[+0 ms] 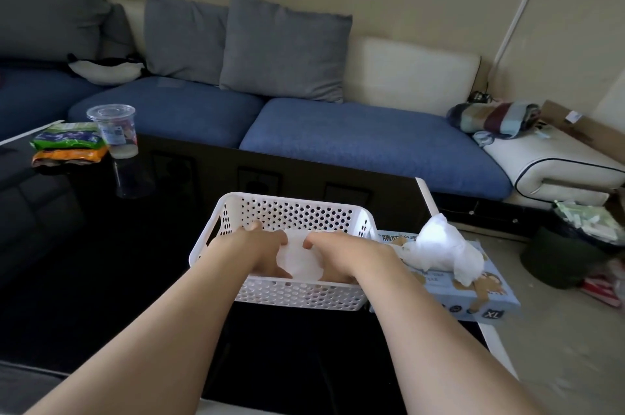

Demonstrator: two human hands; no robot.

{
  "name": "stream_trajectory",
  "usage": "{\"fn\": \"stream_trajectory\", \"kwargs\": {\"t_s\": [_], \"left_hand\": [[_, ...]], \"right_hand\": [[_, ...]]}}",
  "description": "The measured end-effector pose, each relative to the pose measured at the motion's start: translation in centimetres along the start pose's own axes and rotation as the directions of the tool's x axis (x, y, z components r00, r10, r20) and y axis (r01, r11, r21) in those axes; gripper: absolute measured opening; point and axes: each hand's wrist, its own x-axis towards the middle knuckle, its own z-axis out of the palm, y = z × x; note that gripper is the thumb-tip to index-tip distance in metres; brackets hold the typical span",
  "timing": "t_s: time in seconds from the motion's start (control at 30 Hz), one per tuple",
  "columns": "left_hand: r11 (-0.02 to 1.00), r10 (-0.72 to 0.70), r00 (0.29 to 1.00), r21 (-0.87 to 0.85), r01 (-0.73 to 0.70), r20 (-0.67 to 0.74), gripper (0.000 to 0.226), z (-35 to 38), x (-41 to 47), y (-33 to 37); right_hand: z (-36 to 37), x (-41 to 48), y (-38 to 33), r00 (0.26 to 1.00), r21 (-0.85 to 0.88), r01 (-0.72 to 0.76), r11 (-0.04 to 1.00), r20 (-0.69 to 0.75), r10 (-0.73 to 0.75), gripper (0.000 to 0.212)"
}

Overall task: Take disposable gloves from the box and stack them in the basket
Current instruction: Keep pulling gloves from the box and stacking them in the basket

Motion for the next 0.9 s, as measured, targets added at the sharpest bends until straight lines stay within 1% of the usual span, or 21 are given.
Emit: {"fn": "stream_trajectory", "kwargs": {"t_s": [0.1, 0.17, 0.2, 0.23, 0.3, 0.37, 0.4, 0.43, 0.47, 0.5, 0.53, 0.6, 0.63, 0.67, 0.7, 0.73, 0.77, 0.8, 0.83, 0.9], "left_hand": [[0.999, 0.017, 0.999, -0.031, -0.018, -0.049, 0.088, -0.3, -0.6, 0.6], [0.995, 0.036, 0.995, -0.091, -0.045, -0.097, 0.092, -0.7, -0.9, 1.3], [0.991, 0.045, 0.990, -0.120, -0.061, -0.131, 0.090, -0.9, -1.2, 1.8], [0.987, 0.061, 0.984, -0.140, -0.085, -0.167, 0.084, -1.0, -1.5, 2.3], [0.979, 0.114, 0.960, -0.136, -0.152, -0.255, 0.061, -1.2, -2.0, 3.5], [0.965, 0.174, 0.925, -0.129, -0.228, -0.337, 0.033, -1.2, -2.4, 4.7], [0.955, 0.203, 0.905, -0.129, -0.268, -0.374, 0.022, -1.2, -2.5, 5.3], [0.943, 0.232, 0.882, -0.129, -0.308, -0.411, 0.015, -1.1, -2.6, 6.0], [0.928, 0.263, 0.856, -0.128, -0.351, -0.444, 0.012, -1.1, -2.7, 6.7], [0.909, 0.294, 0.830, -0.129, -0.396, -0.473, 0.012, -1.0, -2.8, 7.3], [0.887, 0.329, 0.802, -0.128, -0.444, -0.498, 0.013, -1.0, -2.9, 8.0], [0.840, 0.401, 0.744, -0.110, -0.531, -0.535, 0.013, -1.0, -3.2, 9.3], [0.820, 0.435, 0.715, -0.088, -0.566, -0.548, 0.013, -0.9, -3.3, 9.8], [0.806, 0.465, 0.687, -0.054, -0.589, -0.558, 0.015, -0.8, -3.3, 10.3], [0.802, 0.489, 0.672, -0.017, -0.597, -0.556, 0.019, -0.7, -3.3, 10.7], [0.803, 0.507, 0.673, 0.012, -0.596, -0.538, 0.025, -0.6, -3.2, 11.2], [0.805, 0.520, 0.686, 0.023, -0.593, -0.510, 0.033, -0.5, -3.1, 11.6], [0.802, 0.529, 0.702, 0.011, -0.597, -0.478, 0.041, -0.4, -3.0, 12.0], [0.796, 0.533, 0.718, -0.024, -0.605, -0.447, 0.049, -0.3, -2.9, 12.3], [0.781, 0.538, 0.733, -0.081, -0.619, -0.416, 0.060, -0.2, -2.8, 12.8]], "right_hand": [[-0.5, -0.8, 0.2, 1.000, 0.022, 0.011, 1.000, -0.022, -0.011, 0.077], [-1.1, -1.8, 0.5, 0.995, 0.093, 0.041, 0.995, -0.090, -0.033, 0.080], [-1.4, -2.4, 0.7, 0.988, 0.127, 0.059, 0.990, -0.146, -0.040, 0.078], [-1.7, -3.0, 0.9, 0.976, 0.151, 0.073, 0.986, -0.214, -0.039, 0.071], [-2.0, -4.4, 1.7, 0.934, 0.187, 0.080, 0.979, -0.357, -0.008, 0.045], [-2.1, -5.4, 2.6, 0.852, 0.256, 0.049, 0.965, -0.516, 0.094, 0.015], [-2.1, -5.9, 3.2, 0.794, 0.291, 0.036, 0.956, -0.589, 0.149, 0.014], [-2.2, -6.3, 3.7, 0.722, 0.327, 0.019, 0.945, -0.658, 0.213, 0.025], [-2.3, -6.9, 4.3, 0.647, 0.373, 0.013, 0.928, -0.710, 0.276, 0.032], [-2.5, -7.3, 4.8, 0.585, 0.411, 0.004, 0.912, -0.740, 0.331, 0.033], [-2.5, -7.8, 5.4, 0.536, 0.431, -0.013, 0.902, -0.759, 0.370, 0.029], [-2.6, -8.6, 6.7, 0.469, 0.426, -0.089, 0.900, -0.779, 0.415, 0.014], [-2.6, -8.9, 7.3, 0.457, 0.418, -0.154, 0.895, -0.774, 0.439, 0.006], [-2.4, -9.1, 7.8, 0.459, 0.413, -0.238, 0.879, -0.749, 0.477, 0.012], [-2.2, -9.3, 8.3, 0.485, 0.415, -0.325, 0.850, -0.698, 0.526, 0.026], [-2.1, -9.6, 8.7, 0.511, 0.430, -0.384, 0.817, -0.638, 0.576, 0.037], [-2.0, -9.8, 9.0, 0.529, 0.451, -0.420, 0.788, -0.584, 0.616, 0.043], [-1.8, -9.9, 9.4, 0.539, 0.466, -0.432, 0.772, -0.553, 0.636, 0.043], [-1.6, -9.9, 9.7, 0.550, 0.468, -0.432, 0.771, -0.541, 0.636, 0.038], [-1.2, -9.7, 10.3, 0.564, 0.432, -0.409, 0.804, -0.574, 0.594, 0.024]]}}
